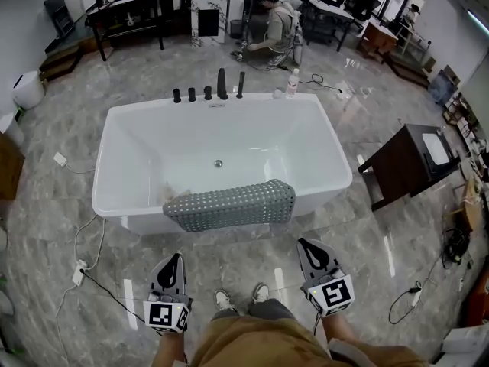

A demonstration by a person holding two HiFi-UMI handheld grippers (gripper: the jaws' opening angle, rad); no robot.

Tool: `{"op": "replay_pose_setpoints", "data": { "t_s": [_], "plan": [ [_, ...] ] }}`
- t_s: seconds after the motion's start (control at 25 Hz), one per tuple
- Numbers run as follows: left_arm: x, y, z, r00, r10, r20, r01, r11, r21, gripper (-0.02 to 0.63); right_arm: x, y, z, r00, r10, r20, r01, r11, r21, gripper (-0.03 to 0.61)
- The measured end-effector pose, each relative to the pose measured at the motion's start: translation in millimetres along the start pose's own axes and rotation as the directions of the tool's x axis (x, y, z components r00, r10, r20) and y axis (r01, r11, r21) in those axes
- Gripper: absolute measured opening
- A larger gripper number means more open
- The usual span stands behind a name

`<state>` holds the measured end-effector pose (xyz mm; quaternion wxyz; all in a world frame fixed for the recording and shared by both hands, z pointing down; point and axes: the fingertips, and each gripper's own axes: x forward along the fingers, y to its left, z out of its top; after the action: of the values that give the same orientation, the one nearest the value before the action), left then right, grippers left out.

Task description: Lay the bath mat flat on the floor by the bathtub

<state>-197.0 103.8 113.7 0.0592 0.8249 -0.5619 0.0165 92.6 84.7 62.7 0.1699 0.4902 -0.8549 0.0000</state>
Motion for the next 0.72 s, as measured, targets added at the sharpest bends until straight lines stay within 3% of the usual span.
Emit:
{"op": "replay_pose_setpoints", "data": {
  "t_s": [0.48, 0.72],
  "plan": [
    [47, 27, -11, 0.990, 0.134, -0.048, -0.132, 0.991, 0.030, 0.002, 48, -53, -38, 0.996, 0.068, -0.058, -0.066, 0.997, 0.045, 0.003],
    [68, 52, -48, 0.978, 0.177, -0.106, -0.174, 0.984, 0.039, 0.002, 81, -72, -83, 0.987, 0.113, -0.117, -0.105, 0.992, 0.074, 0.005]
  ]
}}
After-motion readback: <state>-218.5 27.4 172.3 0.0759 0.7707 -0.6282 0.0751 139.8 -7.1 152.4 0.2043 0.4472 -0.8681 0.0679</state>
